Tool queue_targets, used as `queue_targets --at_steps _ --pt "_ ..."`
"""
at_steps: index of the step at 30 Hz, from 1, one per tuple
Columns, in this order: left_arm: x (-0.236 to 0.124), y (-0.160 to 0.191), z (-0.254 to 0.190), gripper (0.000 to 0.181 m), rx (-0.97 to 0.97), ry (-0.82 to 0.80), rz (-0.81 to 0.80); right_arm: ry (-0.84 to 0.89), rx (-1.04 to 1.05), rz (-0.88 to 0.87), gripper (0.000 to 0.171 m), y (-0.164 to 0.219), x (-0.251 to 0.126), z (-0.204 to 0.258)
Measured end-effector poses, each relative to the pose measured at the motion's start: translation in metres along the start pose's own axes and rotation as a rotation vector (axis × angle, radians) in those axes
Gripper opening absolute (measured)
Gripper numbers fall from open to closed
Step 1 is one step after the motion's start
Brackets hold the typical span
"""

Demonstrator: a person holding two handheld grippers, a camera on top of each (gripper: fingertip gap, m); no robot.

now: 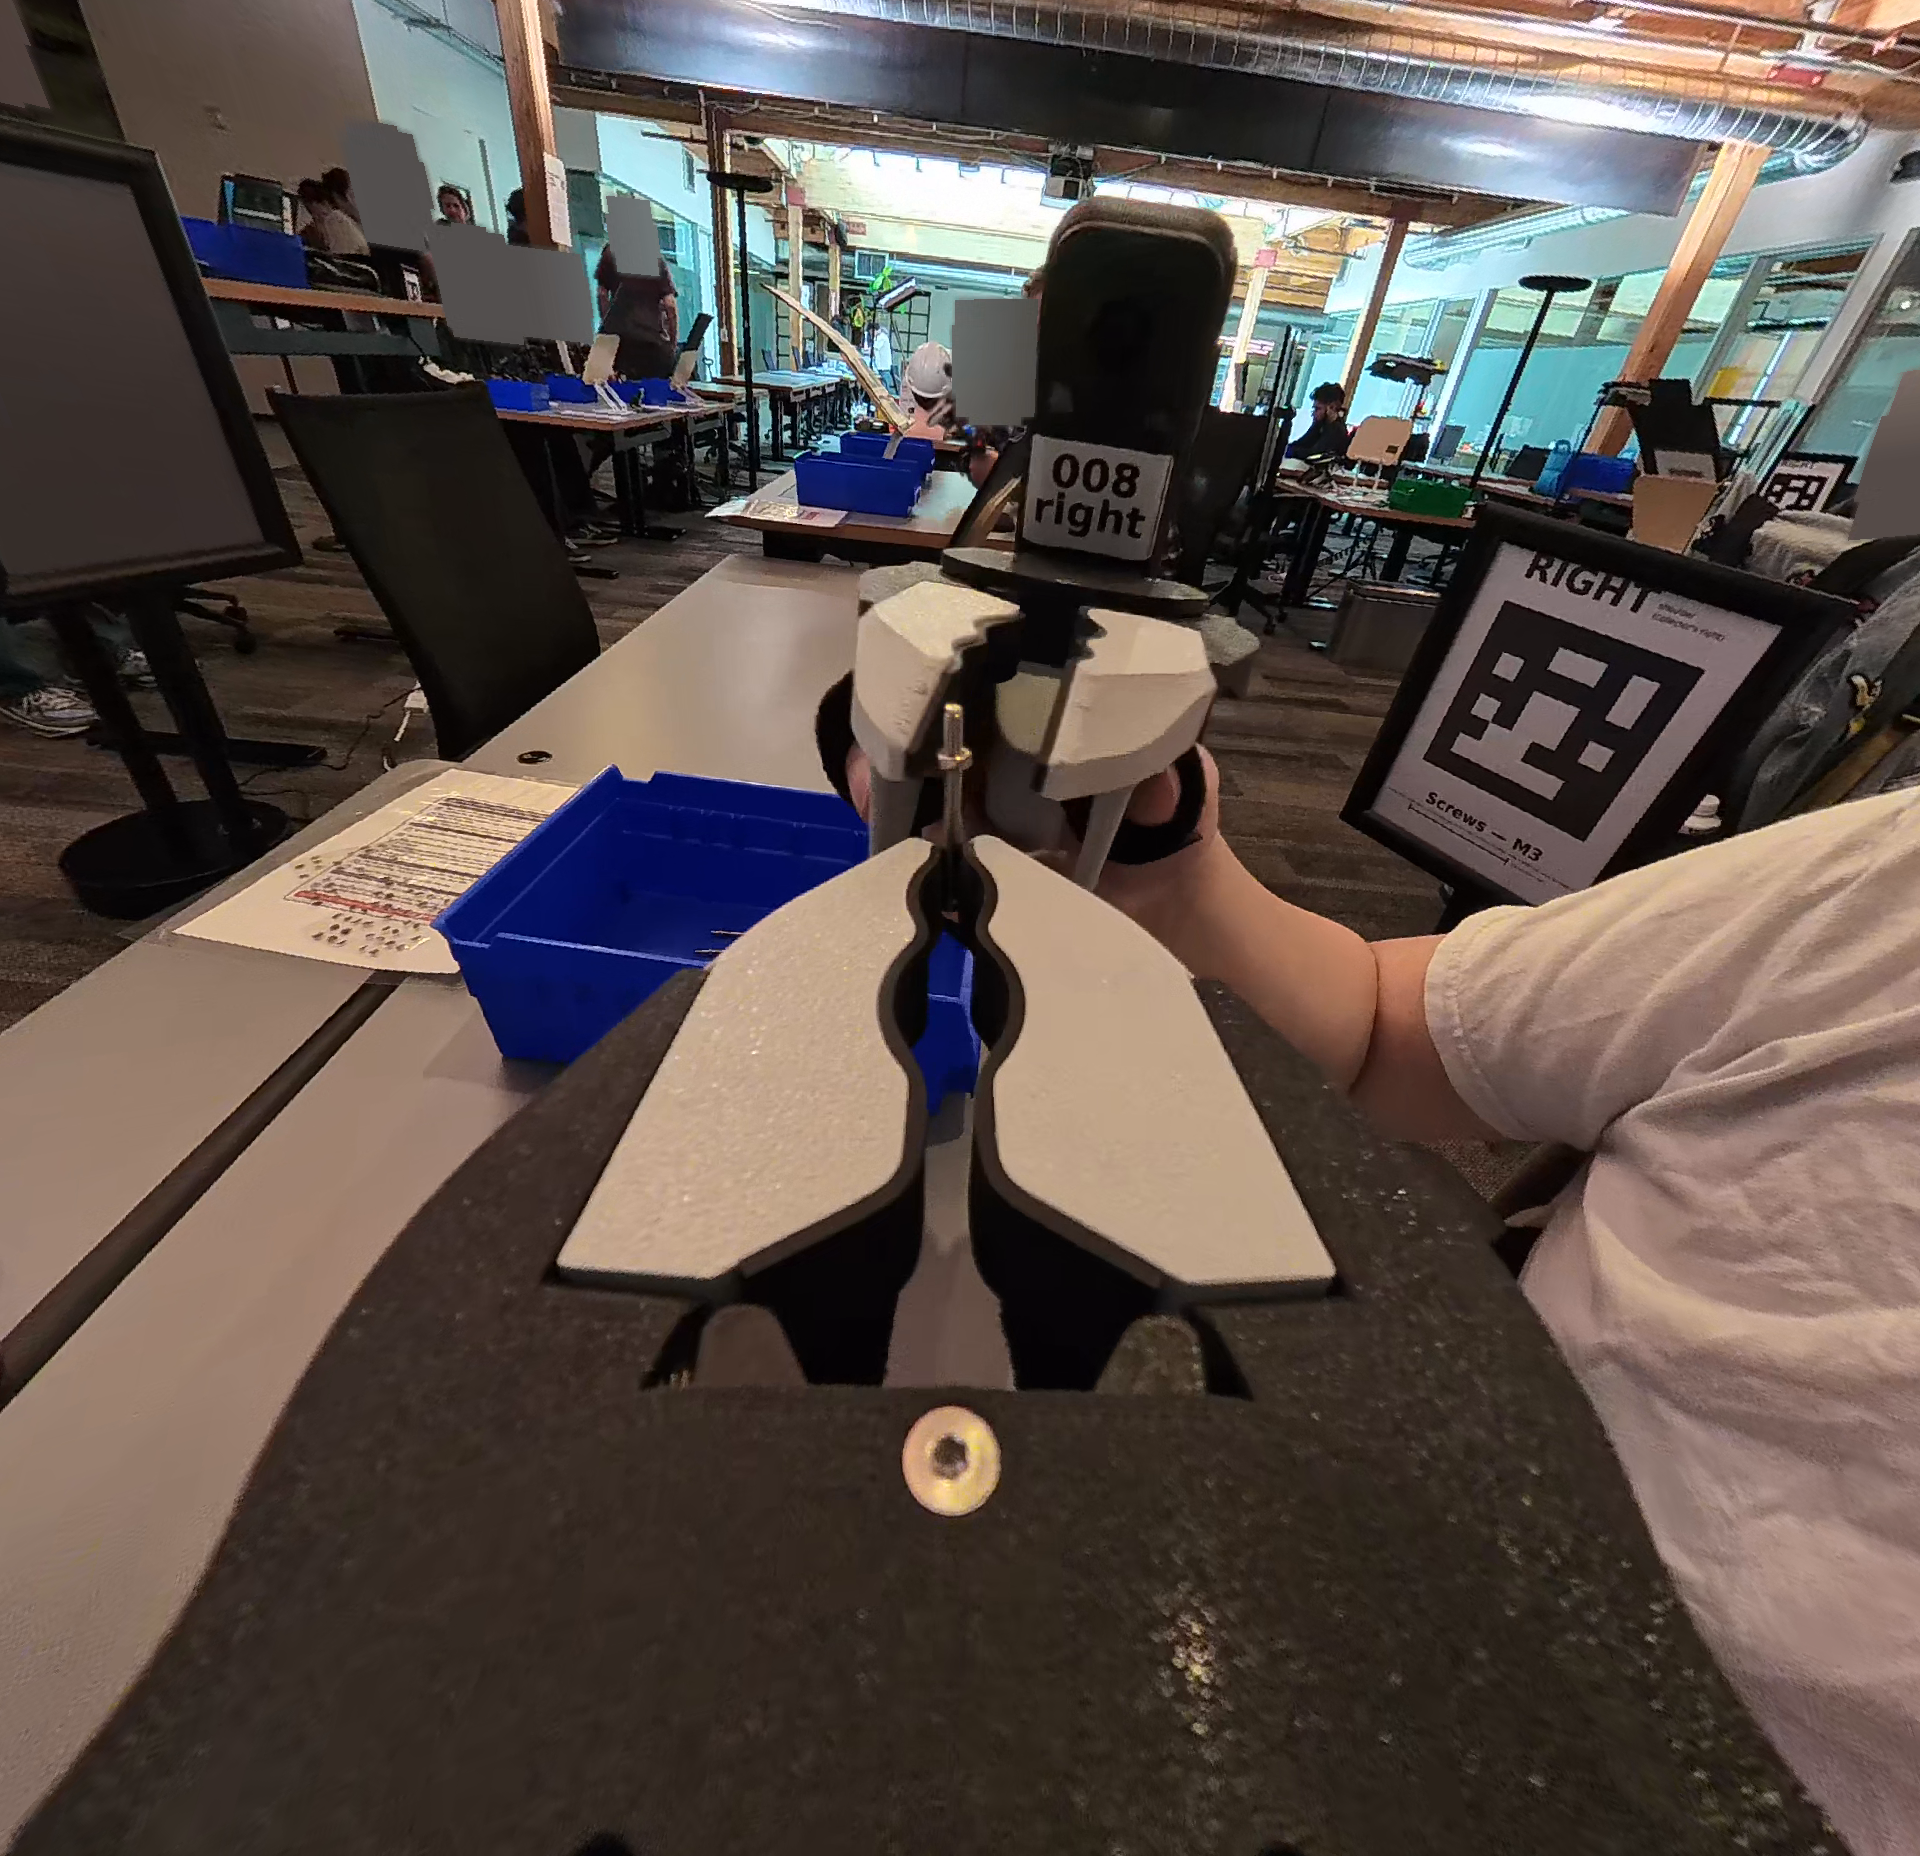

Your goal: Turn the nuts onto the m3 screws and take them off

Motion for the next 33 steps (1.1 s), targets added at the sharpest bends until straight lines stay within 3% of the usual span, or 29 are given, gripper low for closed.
queue_targets --at_steps 7,16,33 --pt "-0.004 -0.003 0.001 0.002 -0.004 -0.005 -0.021 0.036 -0.079 -0.030 0.013 -0.008 -0.011 0.006" --pt "-0.001 -0.002 -0.003 0.002 0.005 0.014 -0.011 0.028 -0.045 0.025 0.012 0.002 0.000 0.002" --pt "-0.003 -0.005 -0.006 0.002 0.017 0.022 -0.020 -0.013 -0.089 -0.011 0.024 -0.004 0.001 0.013"
Point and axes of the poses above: each gripper's, where its closed fingertips meet, x out along the fingers, y out of its underside, z = x × y across the jaws, the point moved 9 cm from there along -x, back along the fingers, and after that the axes turned 14 degrees about -z, right-handed, at the moved point
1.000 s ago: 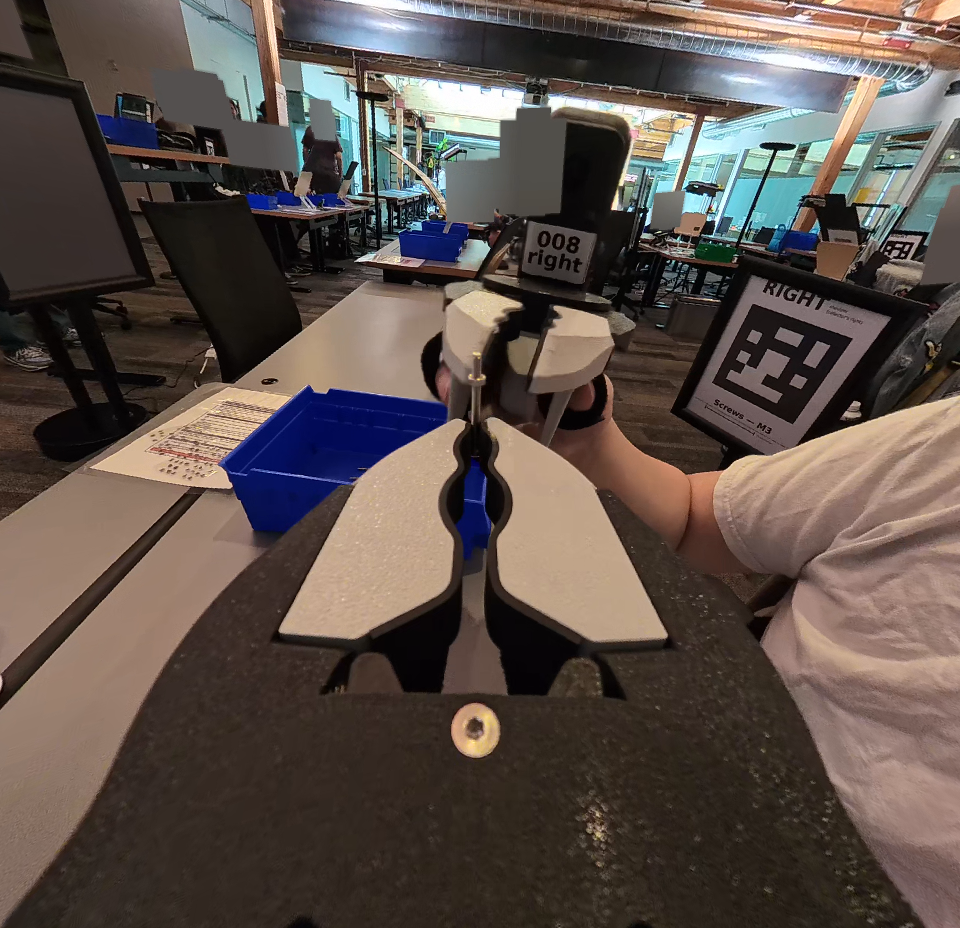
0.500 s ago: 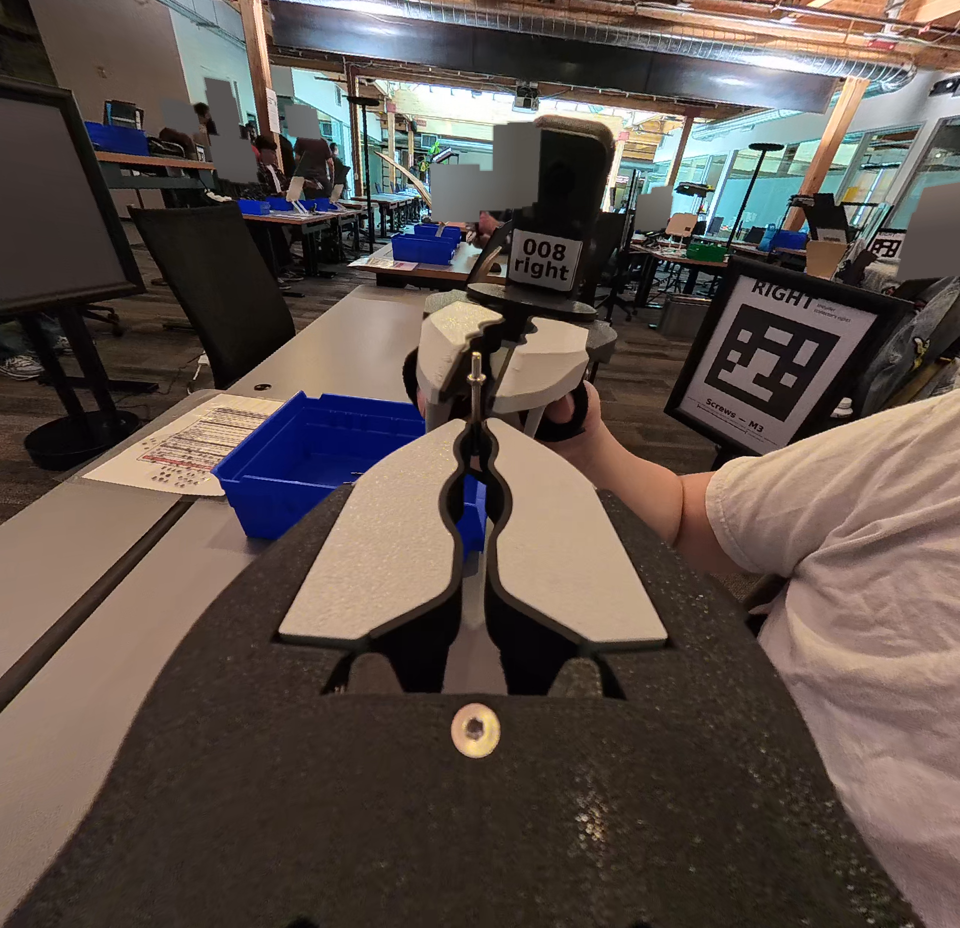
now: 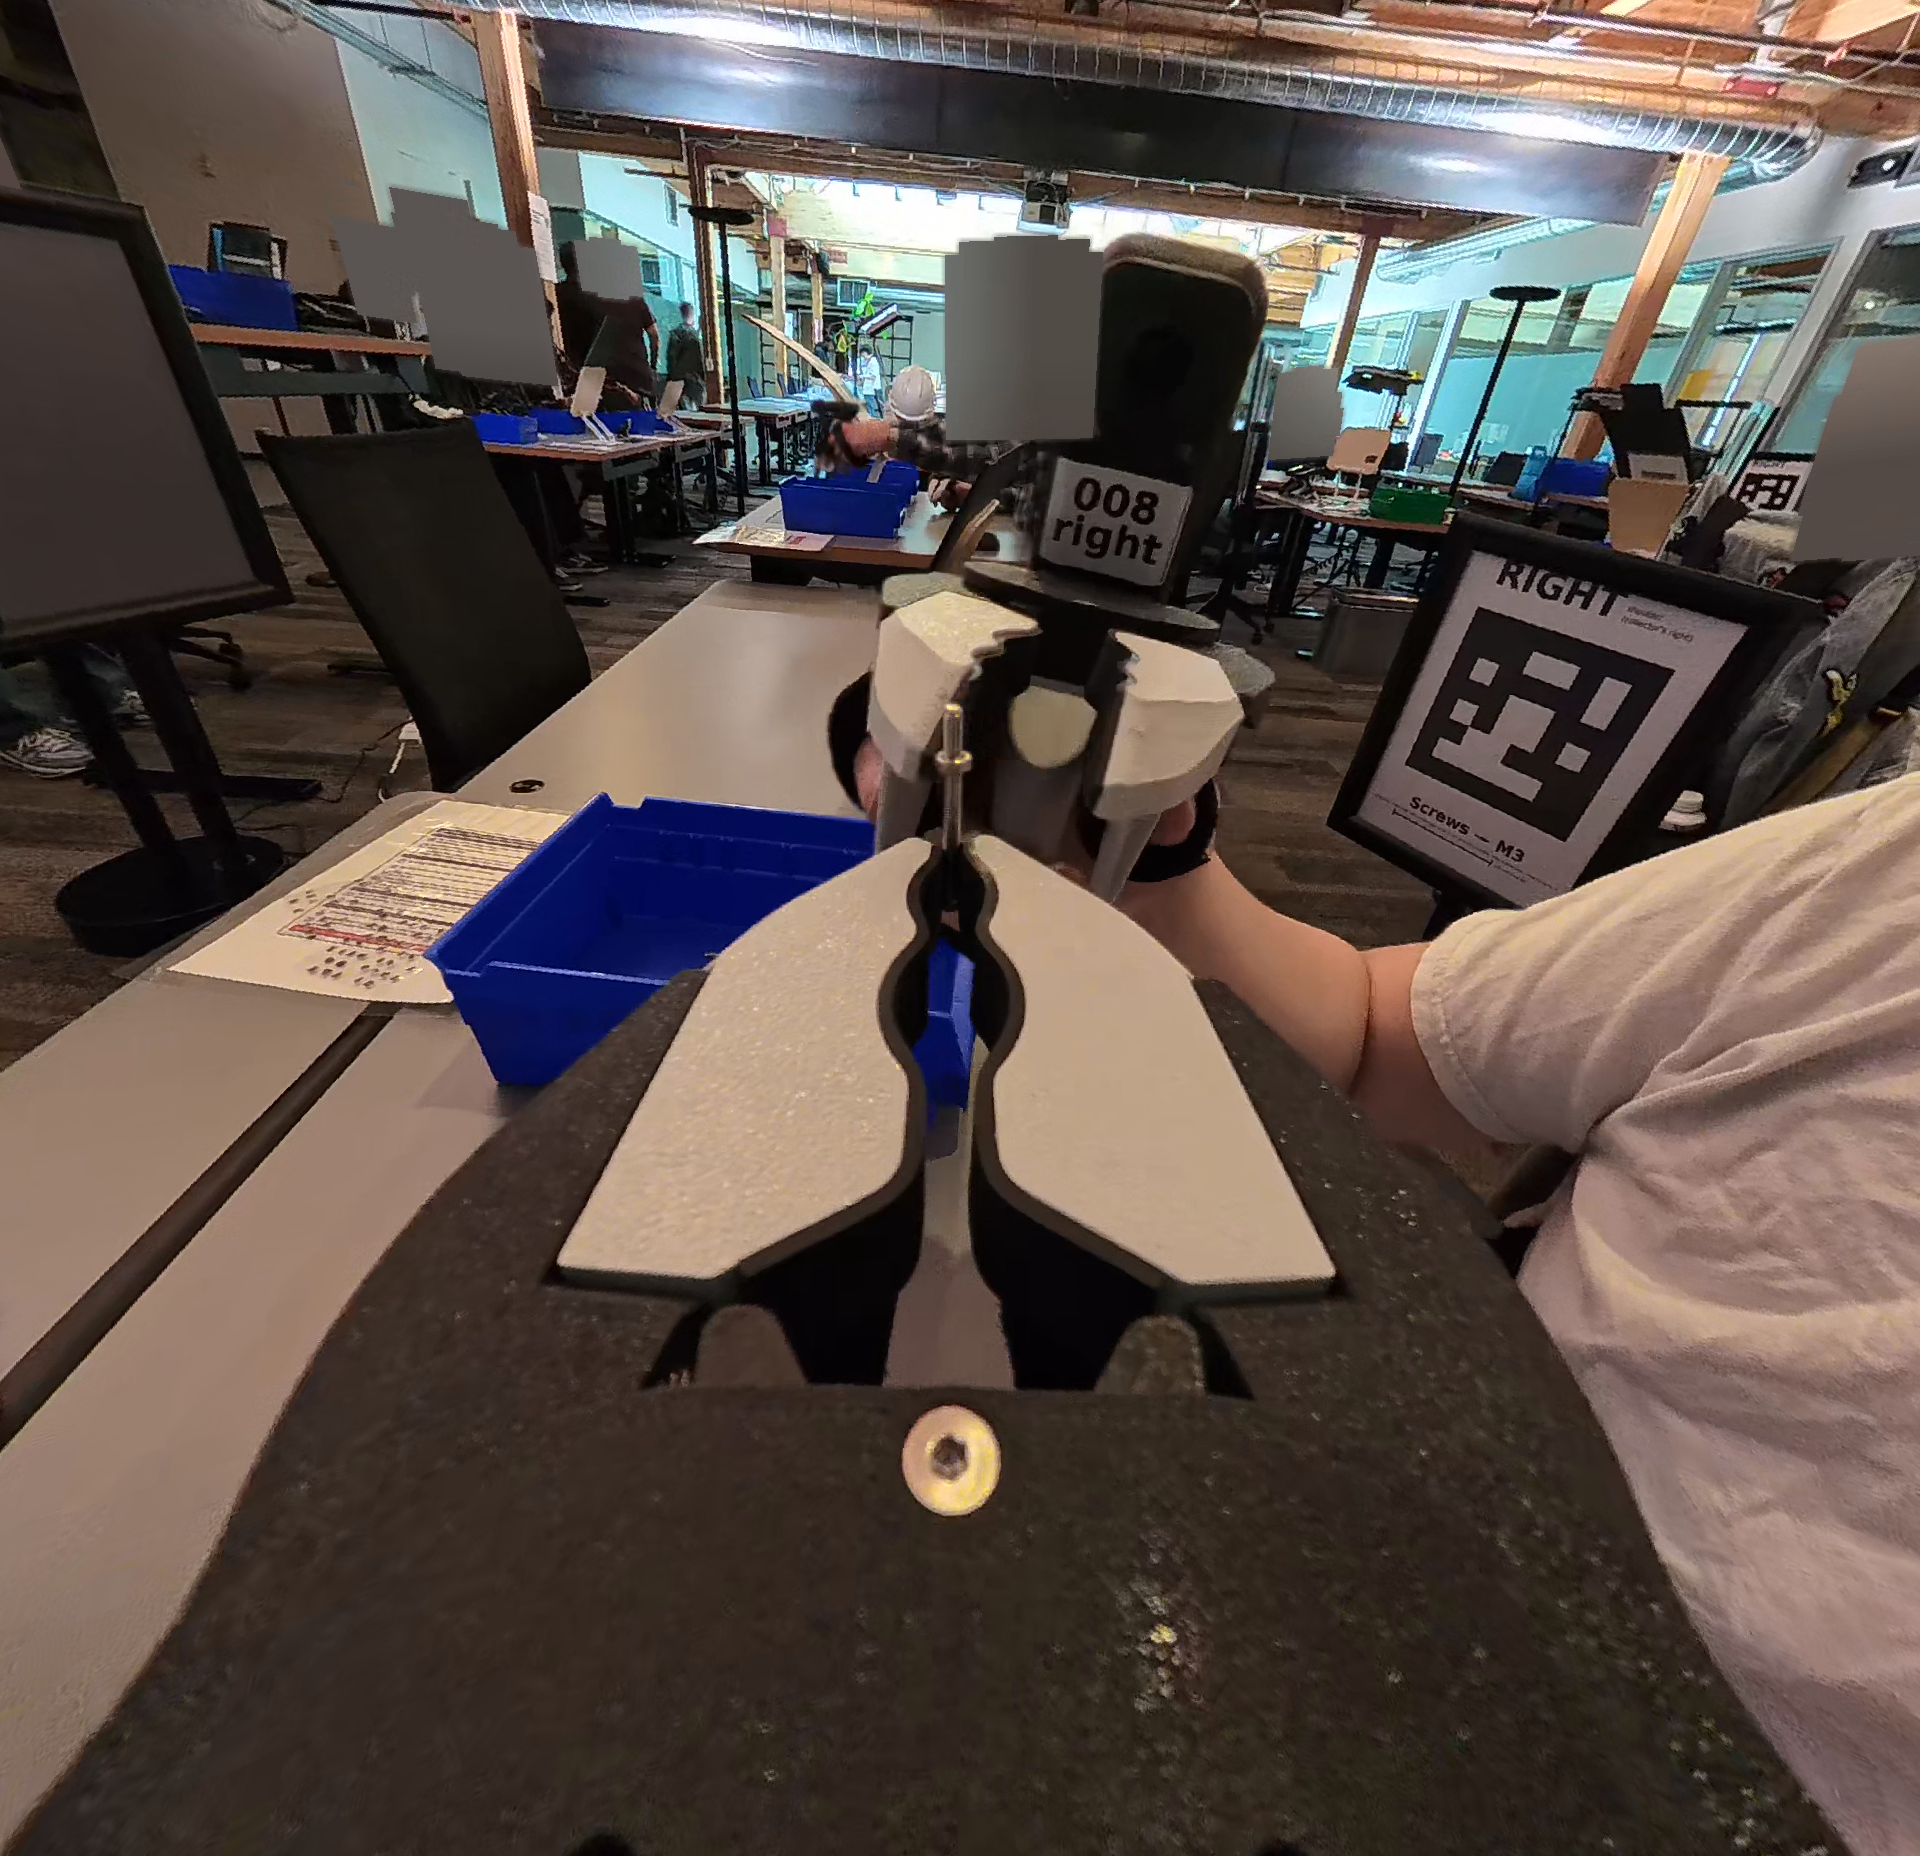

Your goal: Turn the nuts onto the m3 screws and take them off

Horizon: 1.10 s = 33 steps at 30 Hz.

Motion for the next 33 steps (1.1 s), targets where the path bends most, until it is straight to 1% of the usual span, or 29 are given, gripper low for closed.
queue_targets --at_steps 4,7,16,22,23,25,28,30,33 --pt "-0.002 -0.002 0.000 0.001 -0.003 0.002 -0.011 0.052 -0.016 -0.007 0.023 -0.003 -0.009 -0.002" --pt "0.000 0.000 -0.001 0.001 -0.002 0.007 -0.002 0.066 0.009 0.003 0.017 0.000 -0.007 -0.005" --pt "0.002 0.001 -0.003 0.002 0.008 0.010 0.016 0.013 0.069 0.030 0.003 0.006 -0.002 -0.005" --pt "0.003 0.002 -0.003 0.002 -0.007 0.013 0.013 -0.012 0.108 0.030 0.002 0.006 -0.004 -0.007" --pt "0.002 0.002 -0.002 0.005 -0.017 0.013 0.008 -0.011 0.118 0.029 0.002 0.006 -0.005 -0.008" --pt "0.002 0.002 -0.002 0.018 -0.047 0.025 0.006 0.003 0.132 0.030 0.002 0.007 -0.006 -0.012" --pt "0.002 0.003 -0.001 0.020 -0.053 0.019 0.013 0.005 0.151 0.027 0.002 0.009 -0.007 -0.014" --pt "0.002 0.001 -0.001 0.034 -0.042 0.001 -0.006 0.008 0.155 0.011 0.002 0.008 -0.008 -0.015" --pt "-0.004 -0.005 -0.001 0.036 -0.041 -0.006 -0.059 0.011 0.155 -0.016 0.002 0.003 -0.011 -0.016"
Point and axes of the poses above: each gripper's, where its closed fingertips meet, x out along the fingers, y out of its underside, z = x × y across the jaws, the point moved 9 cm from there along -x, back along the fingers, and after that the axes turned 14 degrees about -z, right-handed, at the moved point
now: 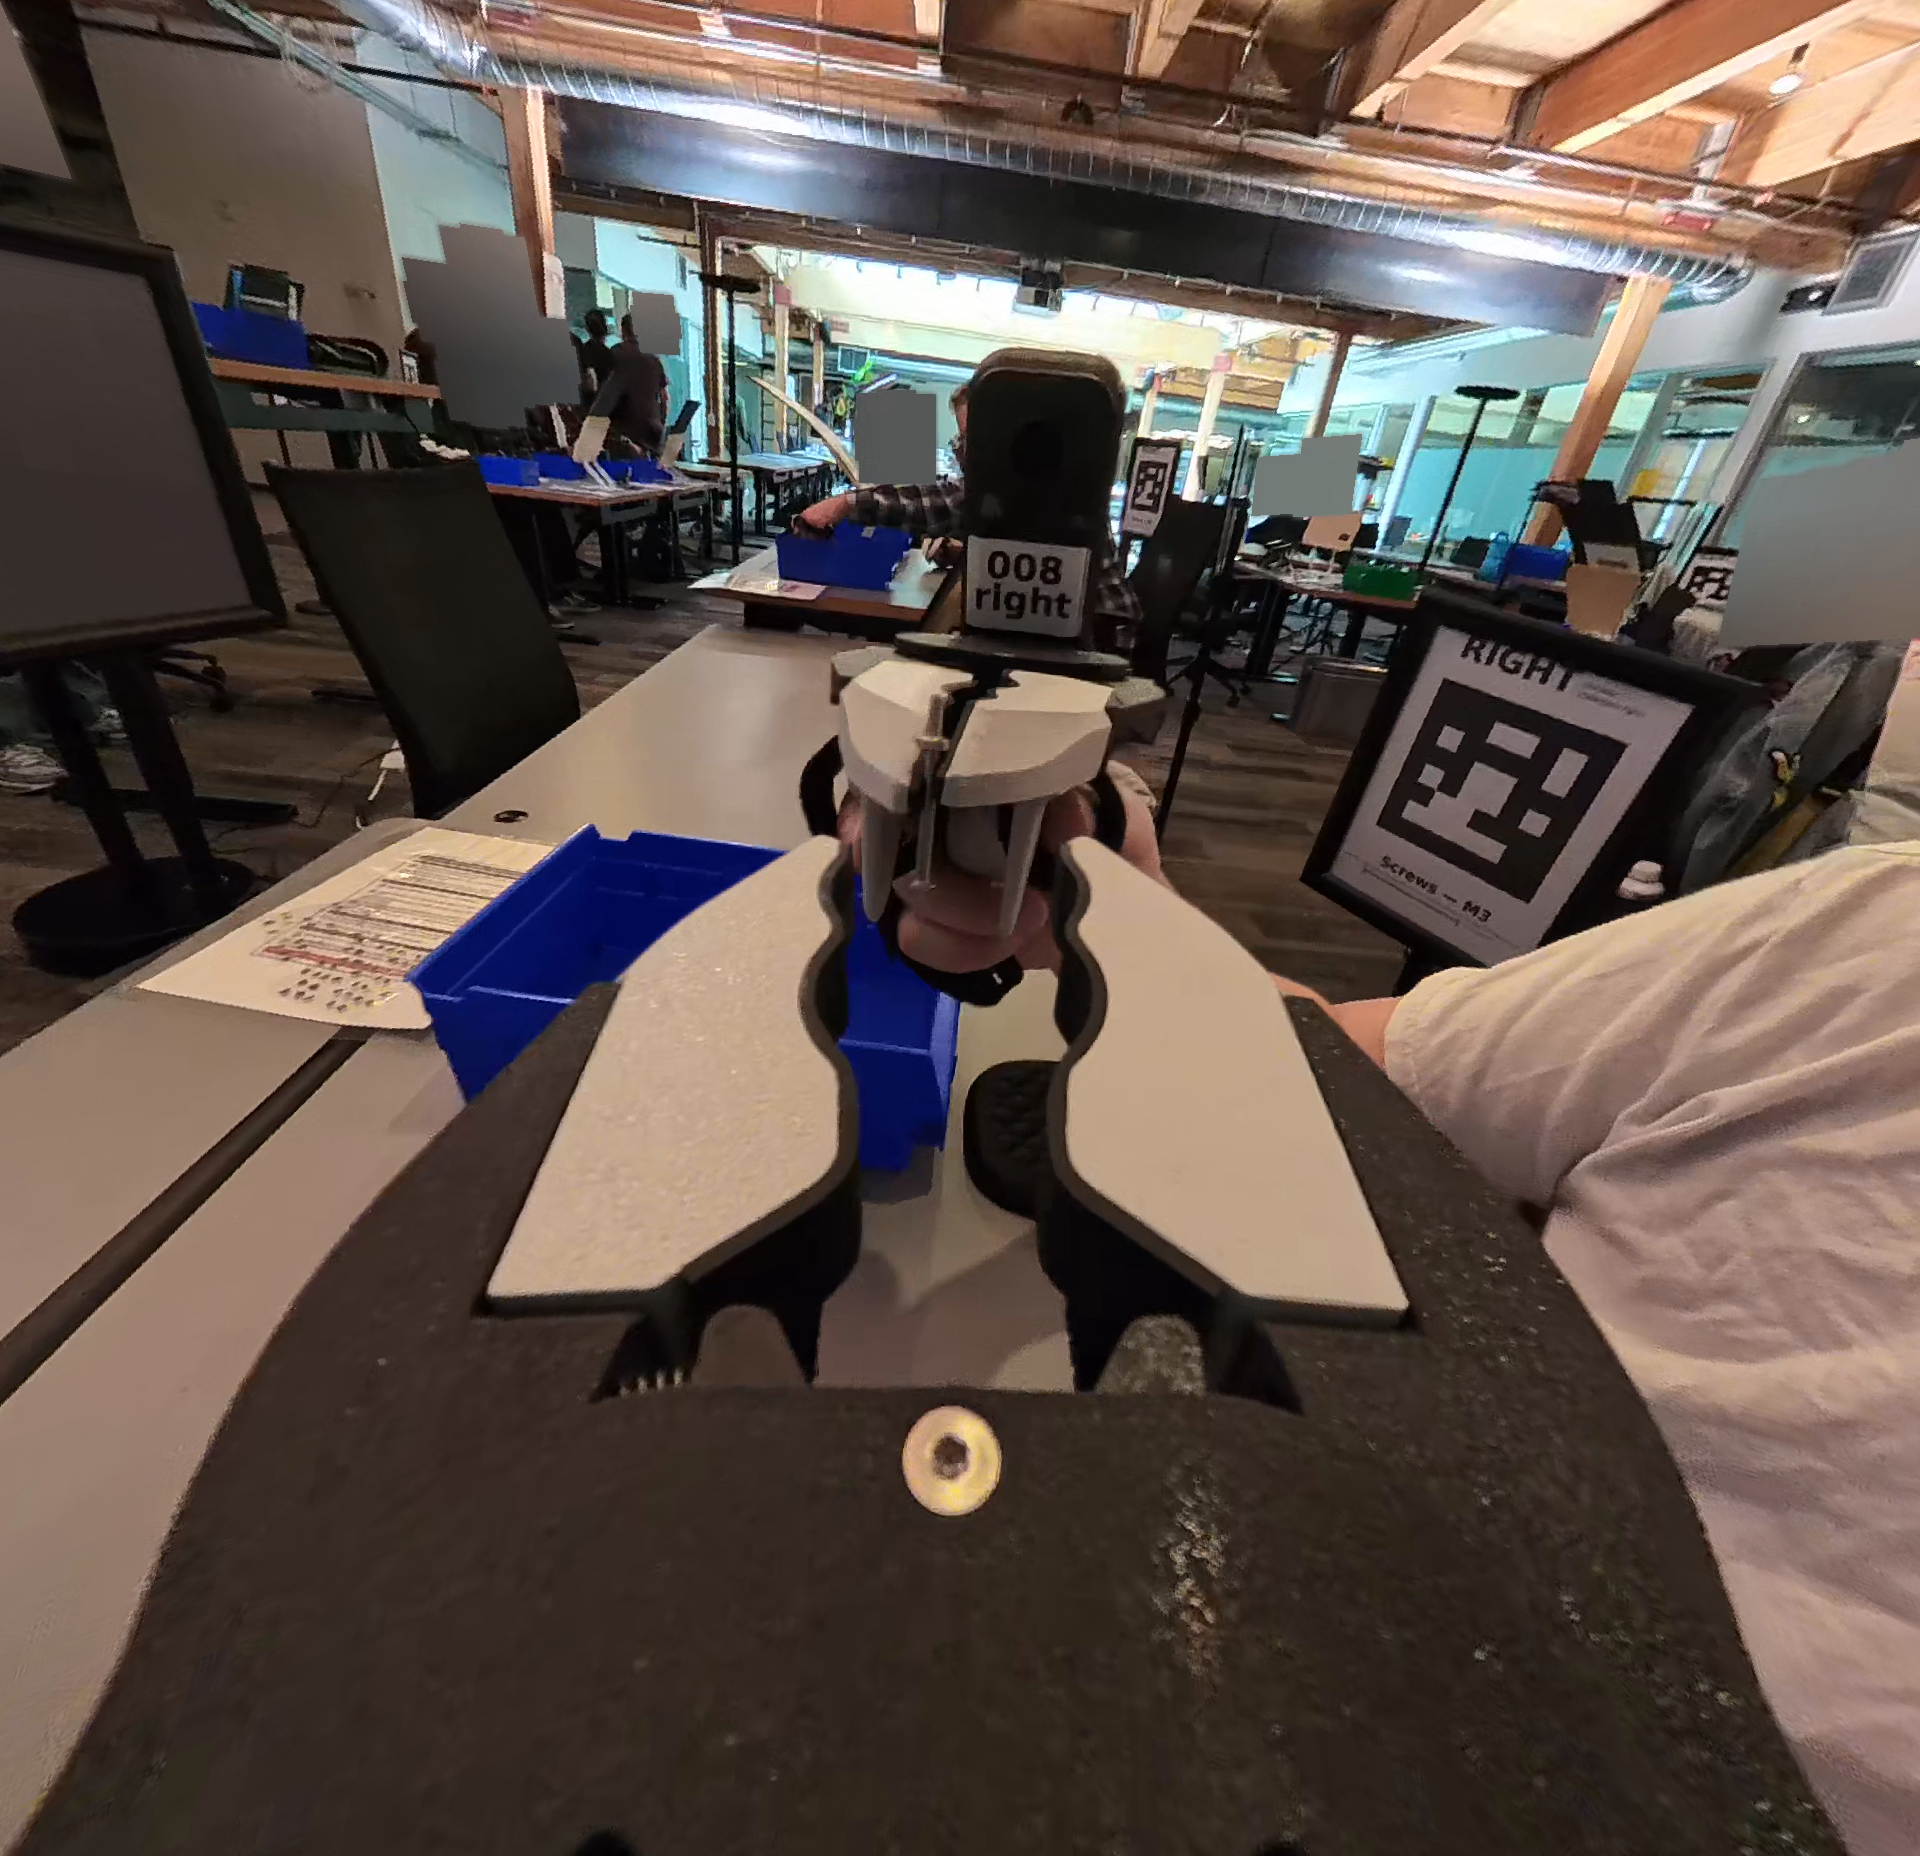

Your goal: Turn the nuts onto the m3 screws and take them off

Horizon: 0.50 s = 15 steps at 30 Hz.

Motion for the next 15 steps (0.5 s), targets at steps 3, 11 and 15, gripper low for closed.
queue_targets --at_steps 3,11,15 --pt "-0.006 0.002 0.006 0.036 0.080 -0.098 0.082 -0.016 0.012 0.006 0.002 -0.002 0.000 0.001" --pt "0.007 0.012 0.003 0.021 0.089 -0.043 0.116 -0.039 0.015 0.039 0.003 0.001 0.004 0.003" --pt "0.009 0.013 0.000 0.007 0.088 -0.003 0.113 -0.036 0.016 0.047 0.002 0.001 0.004 0.003"
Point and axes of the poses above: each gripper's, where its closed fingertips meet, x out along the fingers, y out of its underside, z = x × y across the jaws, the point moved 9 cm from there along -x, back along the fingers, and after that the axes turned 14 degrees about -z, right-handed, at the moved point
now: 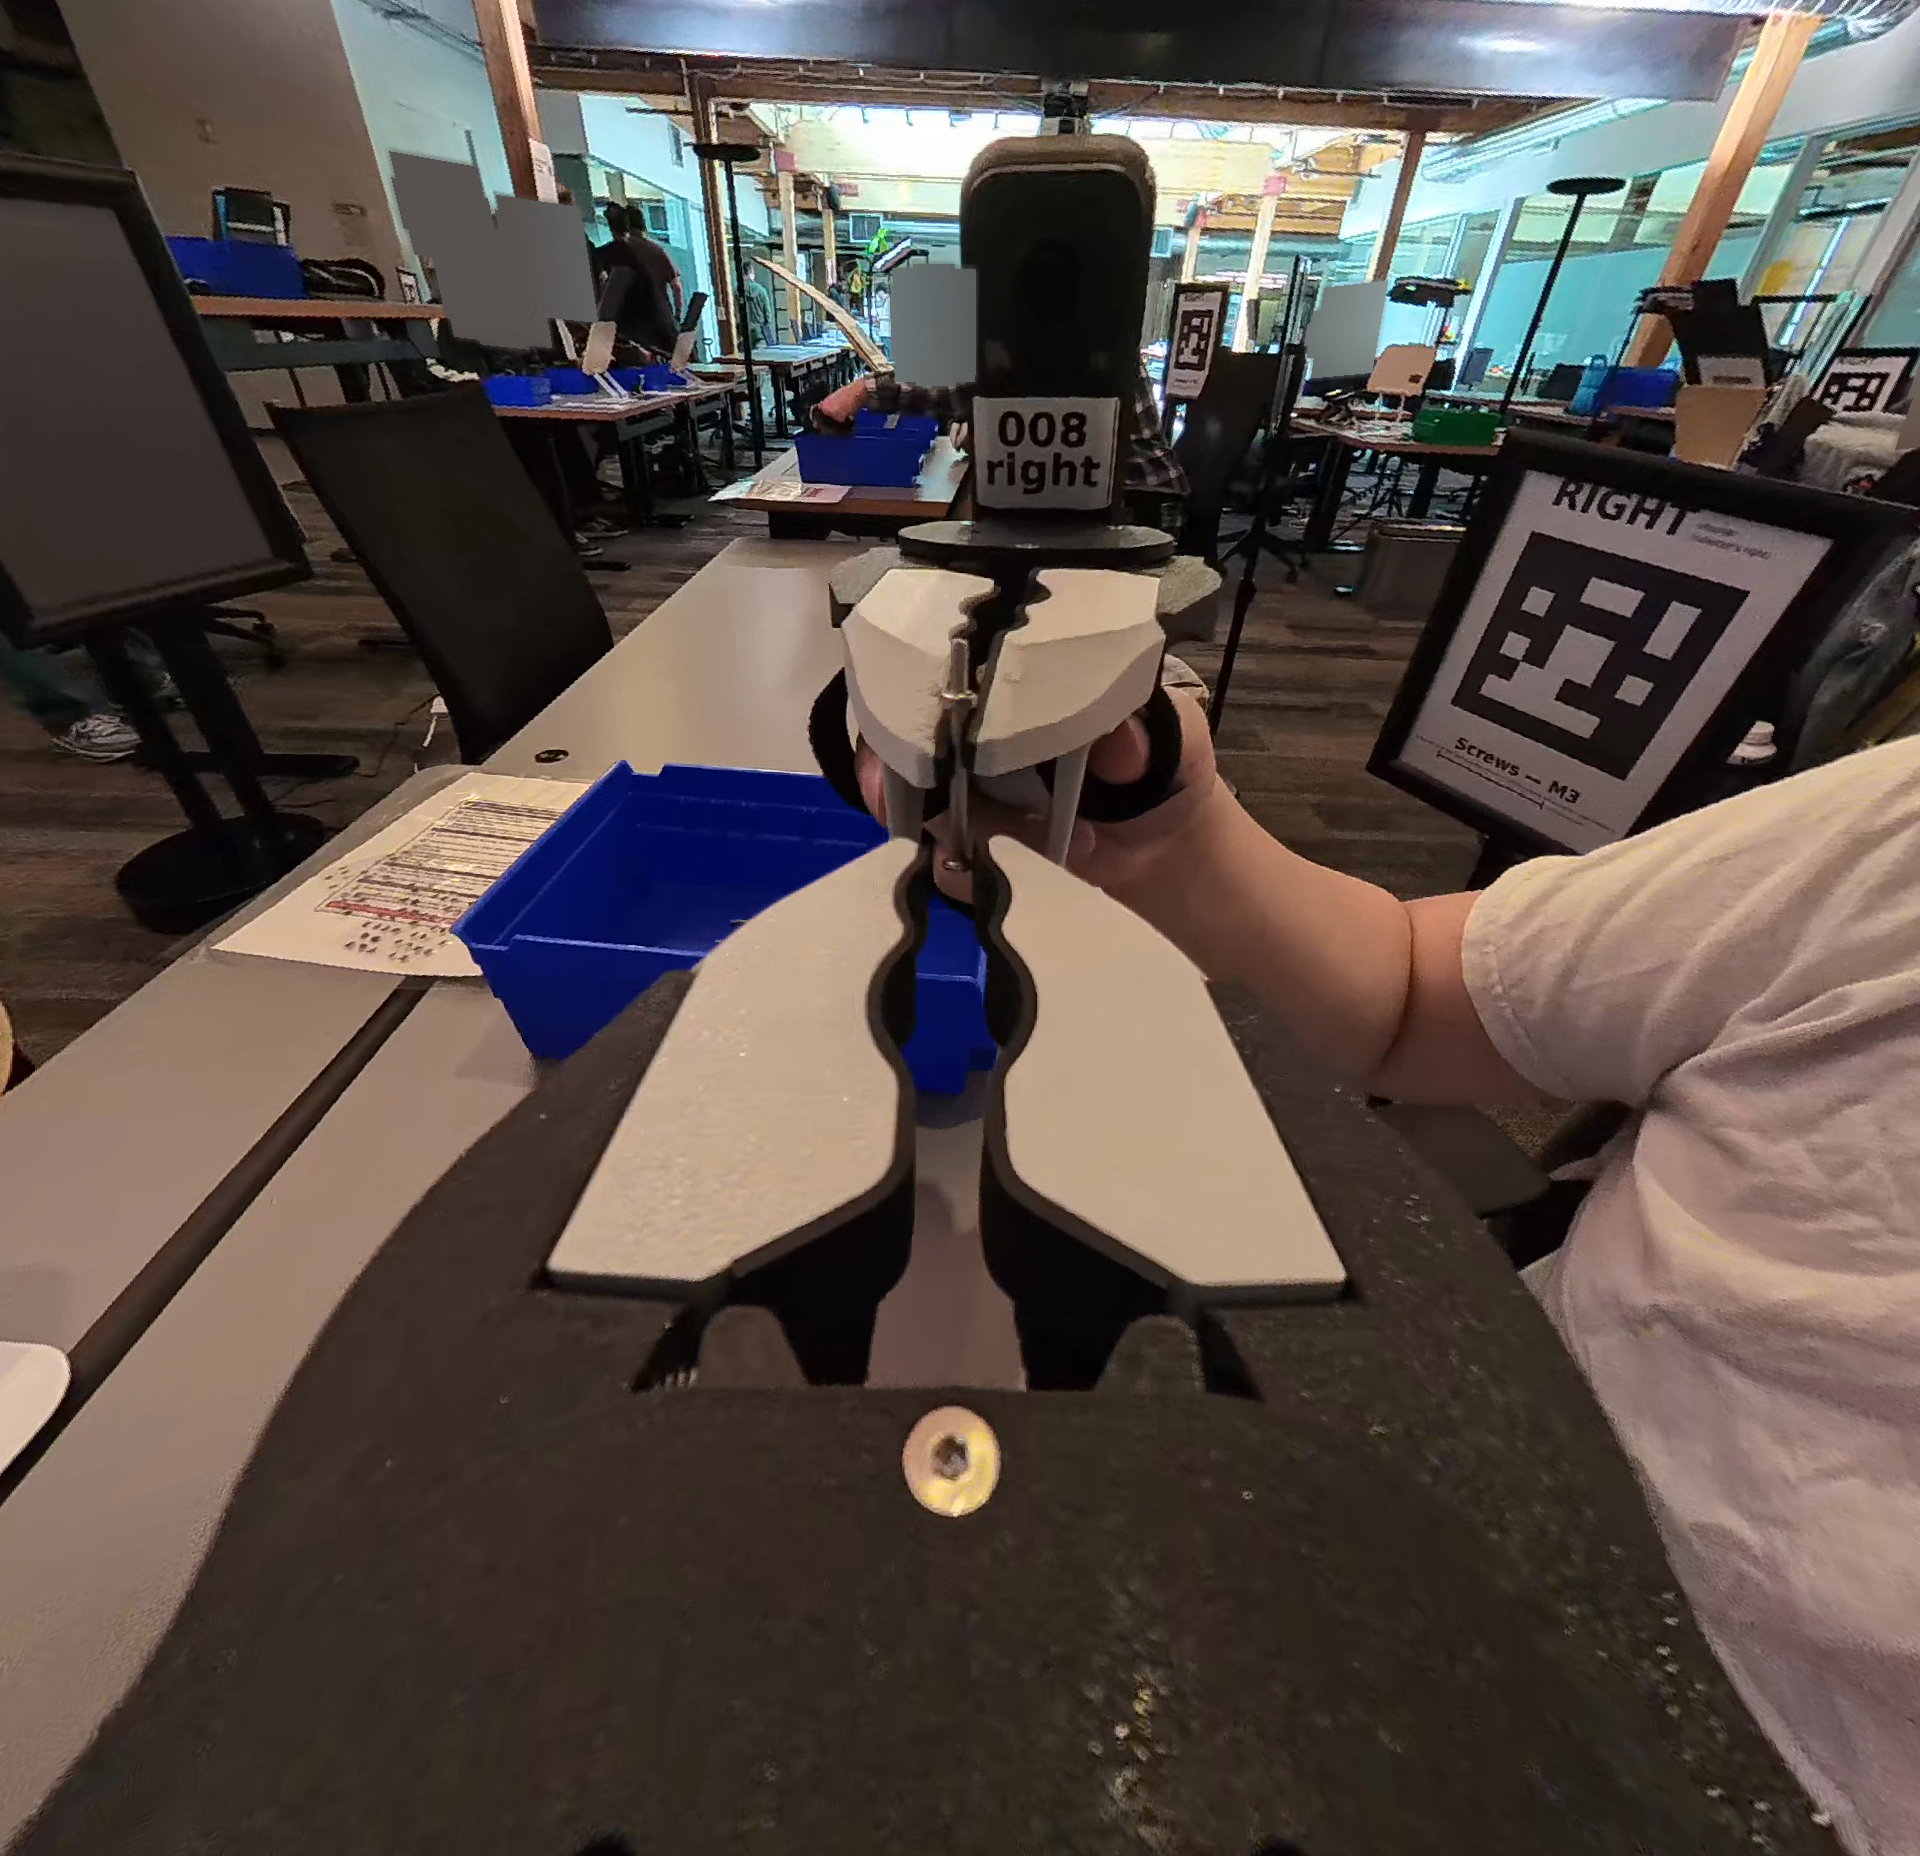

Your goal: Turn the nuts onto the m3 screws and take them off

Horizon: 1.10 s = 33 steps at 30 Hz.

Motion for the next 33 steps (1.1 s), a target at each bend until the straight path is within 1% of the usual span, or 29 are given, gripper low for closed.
queue_targets --at_steps 7,10,19,31,32,33 --pt "0.001 0.000 0.001 0.004 -0.003 -0.009 0.000 0.013 0.004 -0.019 0.003 0.001 0.001 -0.002" --pt "0.002 0.000 0.001 0.004 -0.030 -0.005 -0.028 0.033 -0.001 -0.017 0.015 0.003 0.001 -0.003" --pt "0.000 -0.002 0.002 0.004 -0.039 -0.009 -0.046 0.028 0.026 -0.074 0.008 0.005 0.002 -0.005" --pt "0.003 0.002 0.005 0.004 -0.051 -0.011 -0.035 0.016 0.028 -0.094 0.002 0.010 0.001 -0.007" --pt "0.003 0.002 0.005 0.008 -0.054 -0.010 -0.039 0.014 0.032 -0.096 0.003 0.010 0.000 -0.008" --pt "0.004 0.002 0.005 0.024 -0.061 -0.020 -0.043 0.017 0.037 -0.100 0.002 0.008 -0.002 -0.009"
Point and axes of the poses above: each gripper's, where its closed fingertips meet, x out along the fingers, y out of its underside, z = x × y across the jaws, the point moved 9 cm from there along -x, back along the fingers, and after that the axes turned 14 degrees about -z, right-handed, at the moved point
